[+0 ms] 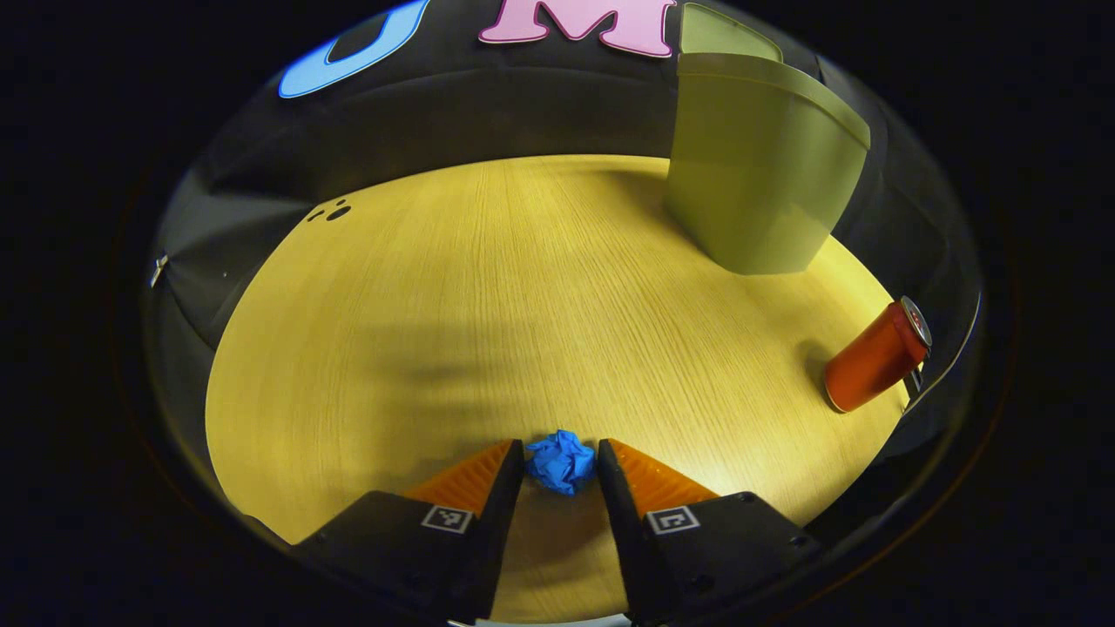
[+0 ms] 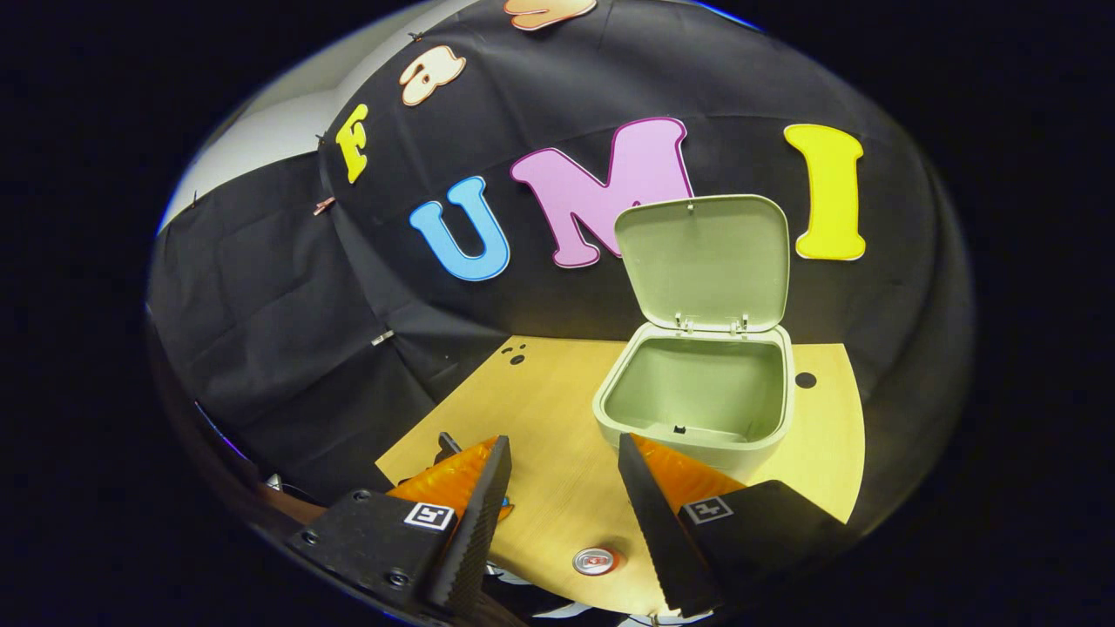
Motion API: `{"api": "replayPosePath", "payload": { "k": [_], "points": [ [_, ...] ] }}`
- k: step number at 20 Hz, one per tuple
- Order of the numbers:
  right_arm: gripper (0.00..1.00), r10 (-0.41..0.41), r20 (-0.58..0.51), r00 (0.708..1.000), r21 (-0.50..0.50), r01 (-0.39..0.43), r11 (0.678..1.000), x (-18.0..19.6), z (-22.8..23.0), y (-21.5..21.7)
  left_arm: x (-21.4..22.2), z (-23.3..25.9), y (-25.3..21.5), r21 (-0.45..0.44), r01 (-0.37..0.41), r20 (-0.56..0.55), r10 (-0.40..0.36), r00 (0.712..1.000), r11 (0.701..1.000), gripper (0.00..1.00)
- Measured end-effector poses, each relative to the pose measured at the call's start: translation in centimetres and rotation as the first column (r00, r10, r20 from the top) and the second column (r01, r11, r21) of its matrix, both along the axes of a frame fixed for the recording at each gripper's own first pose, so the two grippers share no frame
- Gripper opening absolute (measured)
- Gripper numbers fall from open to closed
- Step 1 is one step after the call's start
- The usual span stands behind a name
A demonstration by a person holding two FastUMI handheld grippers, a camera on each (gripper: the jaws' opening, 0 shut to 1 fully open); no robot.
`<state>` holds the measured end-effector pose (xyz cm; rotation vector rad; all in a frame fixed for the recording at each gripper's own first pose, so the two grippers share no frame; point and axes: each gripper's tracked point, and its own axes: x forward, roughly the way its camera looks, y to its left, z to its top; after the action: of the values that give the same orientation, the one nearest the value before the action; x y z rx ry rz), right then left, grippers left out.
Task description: Press the lid of the desktop garbage bin to open it, pick up the crumpled paper on the desktop and throw it into the bin, then pick up the pop can on the desktop and drop it into the bin, and finally close the garbage bin lid.
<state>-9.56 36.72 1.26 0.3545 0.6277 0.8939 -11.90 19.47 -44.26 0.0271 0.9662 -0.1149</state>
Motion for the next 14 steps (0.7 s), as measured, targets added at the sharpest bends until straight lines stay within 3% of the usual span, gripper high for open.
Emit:
{"api": "replayPosePath", "payload": {
  "k": [3, 8, 11, 14],
  "points": [
    [0.8, -0.007, -0.003, 1.0, 0.006, 0.008, 1.0, 0.0, -0.1, 0.0, 0.3, 0.7, 0.2, -0.017, -0.007, 0.013, 0.007, 1.0, 1.0, 0.46],
    [0.8, -0.02, -0.001, 1.0, 0.007, 0.02, 1.0, 0.1, -0.4, -0.2, 2.9, 6.3, -1.0, -0.061, -0.003, 0.118, 0.01, 0.993, 0.998, 0.48],
    [0.8, -0.034, 0.0, 0.999, 0.009, 0.034, 0.999, 0.2, -0.4, -0.7, 6.3, 12.4, -2.7, -0.1, 0.023, 0.241, 0.002, 0.971, 0.995, 0.46],
    [0.8, -0.047, -0.005, 0.999, 0.009, 0.047, 0.999, 0.1, -0.8, -1.2, 9.9, 19.3, -4.9, -0.151, 0.062, 0.367, -0.003, 0.93, 0.987, 0.46]
  ]
}}
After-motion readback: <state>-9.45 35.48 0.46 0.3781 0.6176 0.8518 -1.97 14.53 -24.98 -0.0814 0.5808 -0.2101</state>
